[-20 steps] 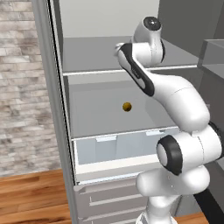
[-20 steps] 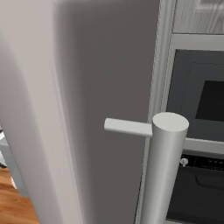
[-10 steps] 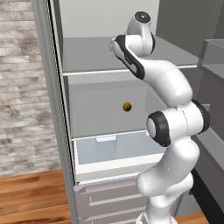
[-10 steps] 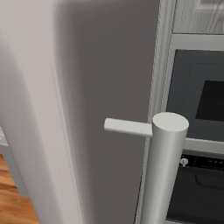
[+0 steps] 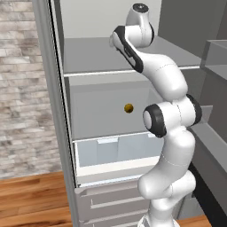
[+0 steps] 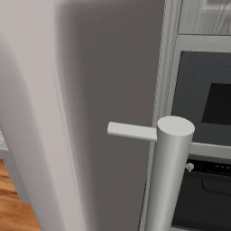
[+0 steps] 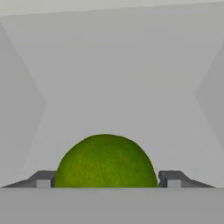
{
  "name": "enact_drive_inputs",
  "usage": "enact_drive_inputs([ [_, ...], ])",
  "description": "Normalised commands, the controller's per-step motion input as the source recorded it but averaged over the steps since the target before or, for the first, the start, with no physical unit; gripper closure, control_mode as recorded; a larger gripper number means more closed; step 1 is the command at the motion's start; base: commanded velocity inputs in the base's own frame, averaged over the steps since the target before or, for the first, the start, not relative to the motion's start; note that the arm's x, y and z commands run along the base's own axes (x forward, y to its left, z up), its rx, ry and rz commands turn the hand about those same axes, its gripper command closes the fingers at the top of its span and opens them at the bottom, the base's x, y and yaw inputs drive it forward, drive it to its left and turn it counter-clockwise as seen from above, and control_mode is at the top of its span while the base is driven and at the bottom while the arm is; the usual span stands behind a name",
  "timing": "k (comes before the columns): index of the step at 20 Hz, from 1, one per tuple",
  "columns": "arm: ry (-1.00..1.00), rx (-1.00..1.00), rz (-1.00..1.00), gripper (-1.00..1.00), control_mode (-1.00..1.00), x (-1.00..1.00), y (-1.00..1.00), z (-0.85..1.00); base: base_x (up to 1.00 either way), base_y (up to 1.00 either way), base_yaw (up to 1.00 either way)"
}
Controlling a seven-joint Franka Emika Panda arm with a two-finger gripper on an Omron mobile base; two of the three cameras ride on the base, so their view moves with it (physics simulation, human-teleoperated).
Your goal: Grab the lemon and lime from the fridge, place them in the blender, close the lid, and turn on the blender to create a marinade.
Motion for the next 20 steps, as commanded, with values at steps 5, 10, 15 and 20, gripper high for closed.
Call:
enact_drive_inputs([
  [5,-0.06,0.00,0.00,1.00,-1.00,-0.03,0.00,-0.61,0.00,0.00,0.00],
  [10,-0.19,0.00,0.02,1.00,-1.00,-0.02,0.00,-0.38,0.00,0.00,0.00],
  [15,-0.29,0.00,0.02,1.00,-1.00,-0.24,0.00,-0.37,0.00,0.00,0.00],
  [20,-0.34,0.00,0.01,1.00,-1.00,-0.47,0.00,-0.02,0.00,0.00,0.00],
])
